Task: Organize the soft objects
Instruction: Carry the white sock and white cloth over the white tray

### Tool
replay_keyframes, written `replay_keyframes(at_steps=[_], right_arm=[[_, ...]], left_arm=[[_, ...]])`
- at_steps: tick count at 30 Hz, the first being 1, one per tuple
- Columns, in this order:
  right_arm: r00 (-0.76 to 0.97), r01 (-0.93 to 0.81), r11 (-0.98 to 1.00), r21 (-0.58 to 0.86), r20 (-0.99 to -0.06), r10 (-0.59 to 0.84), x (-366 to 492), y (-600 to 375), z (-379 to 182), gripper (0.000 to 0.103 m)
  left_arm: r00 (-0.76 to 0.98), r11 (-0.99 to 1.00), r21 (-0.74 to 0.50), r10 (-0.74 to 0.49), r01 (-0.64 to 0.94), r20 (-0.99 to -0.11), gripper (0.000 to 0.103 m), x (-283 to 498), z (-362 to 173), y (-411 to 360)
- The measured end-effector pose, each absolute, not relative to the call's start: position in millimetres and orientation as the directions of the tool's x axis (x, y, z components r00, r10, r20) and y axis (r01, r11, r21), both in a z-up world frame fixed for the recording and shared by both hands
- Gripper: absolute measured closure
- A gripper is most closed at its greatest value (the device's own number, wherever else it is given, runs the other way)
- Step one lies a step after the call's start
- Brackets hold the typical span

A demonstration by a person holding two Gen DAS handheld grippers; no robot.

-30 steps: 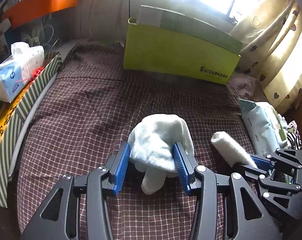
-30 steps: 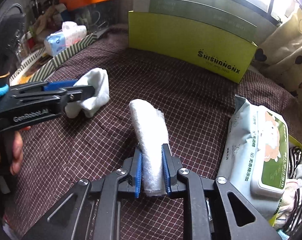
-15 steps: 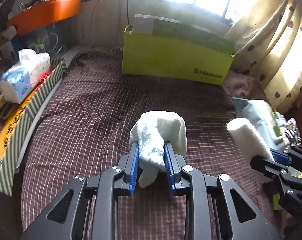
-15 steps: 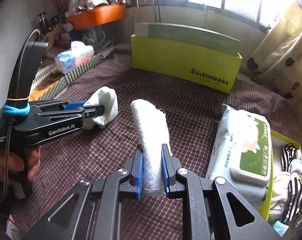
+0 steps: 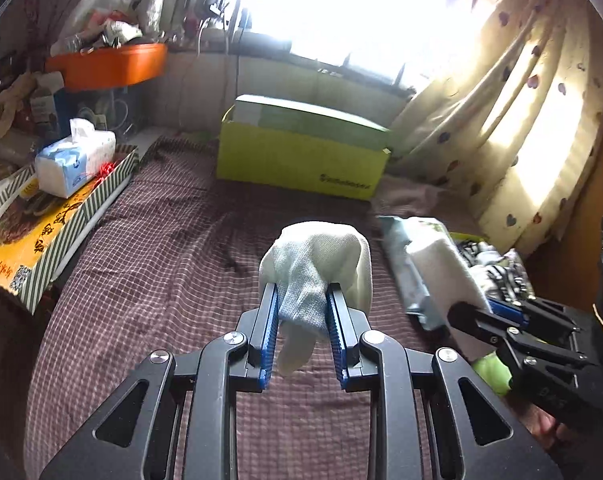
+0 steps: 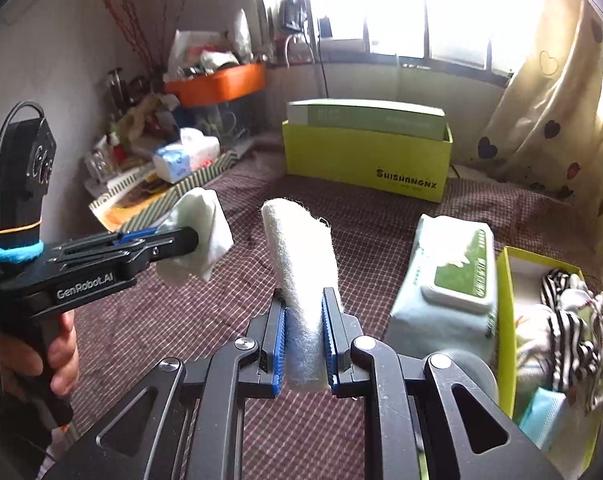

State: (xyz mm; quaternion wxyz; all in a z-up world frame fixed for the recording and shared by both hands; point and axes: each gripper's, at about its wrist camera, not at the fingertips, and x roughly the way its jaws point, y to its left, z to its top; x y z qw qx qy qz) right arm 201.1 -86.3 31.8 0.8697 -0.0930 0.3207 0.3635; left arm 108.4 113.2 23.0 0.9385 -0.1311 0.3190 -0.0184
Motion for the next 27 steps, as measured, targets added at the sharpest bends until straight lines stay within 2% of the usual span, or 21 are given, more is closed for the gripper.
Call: replay_keyframes(at_steps=[11,27], right_arm=[[0.583,-0.663,0.743,0.092,-0.560,0.589,171.0,-135.0,47.8,0.088],[0.622,-0.630,0.769,0.106,-0.523,0.582,160.3,-178.4,52.6,0.088]], left_arm=[[0.816,0.962,-0.274,-0.174,0.020,-0.551,0.079,82.9,40.8,70.7],[0.818,0.961,-0.268,-0.208,0.069,-0.536,0.079,77.0,49.6,36.7]])
